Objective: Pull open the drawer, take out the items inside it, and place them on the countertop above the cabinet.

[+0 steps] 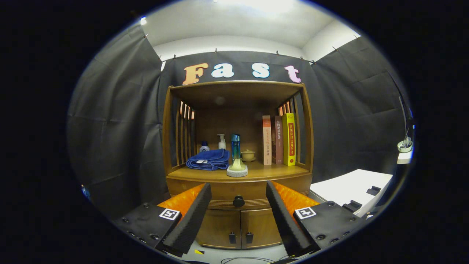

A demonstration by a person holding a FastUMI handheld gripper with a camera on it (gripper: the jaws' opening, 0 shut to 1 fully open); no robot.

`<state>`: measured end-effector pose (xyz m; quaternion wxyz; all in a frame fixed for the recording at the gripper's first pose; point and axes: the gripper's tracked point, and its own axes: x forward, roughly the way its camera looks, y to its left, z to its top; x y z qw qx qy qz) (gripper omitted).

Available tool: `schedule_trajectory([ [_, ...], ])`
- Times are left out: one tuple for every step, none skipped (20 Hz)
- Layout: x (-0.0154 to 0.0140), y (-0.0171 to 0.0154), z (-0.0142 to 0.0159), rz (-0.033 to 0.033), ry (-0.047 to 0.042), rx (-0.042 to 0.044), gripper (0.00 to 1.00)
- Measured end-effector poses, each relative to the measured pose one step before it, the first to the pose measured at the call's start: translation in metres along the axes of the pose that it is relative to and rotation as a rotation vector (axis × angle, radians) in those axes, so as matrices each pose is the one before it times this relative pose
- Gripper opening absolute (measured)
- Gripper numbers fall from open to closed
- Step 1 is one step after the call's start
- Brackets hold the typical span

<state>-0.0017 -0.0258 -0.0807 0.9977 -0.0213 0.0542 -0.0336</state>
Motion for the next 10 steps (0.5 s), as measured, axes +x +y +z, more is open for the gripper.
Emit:
schedule_trajectory([
  [0.00038, 0.00037, -0.00138, 0.00029, 0.0025, 0.00047, 0.98],
  [-0.00065, 0.00017, 0.00018, 0.00091, 0.0004, 0.00226, 0.98],
  [0.00078, 0.00001, -0.00077, 0.00028, 0.00053, 0.00135, 0.98],
  [0.00069, 0.00047, -0.00104, -0.00024, 0.00134, -0.00085, 0.98],
  [-0.001, -0.00018, -0.00056, -0.00089, 0.00106, -0.00452, 0.98],
  [0.0001, 0.00003, -0.00002, 0.00027, -0.00029, -0.00449, 0.98],
  [-0.00039, 0.00064, 0.00041, 0.00075, 0.0002, -0.0013, 0.98],
  [-0.00084, 0.00173, -0.0003, 0.00268, 0.00002, 0.00066, 0.98],
  [-0.00105, 0.00046, 0.00028, 0.00057, 0.00048, -0.00081, 0.98],
  [0.00059, 0.00052, -0.00049, 0.00143, 0.00028, -0.00045, 0.98],
])
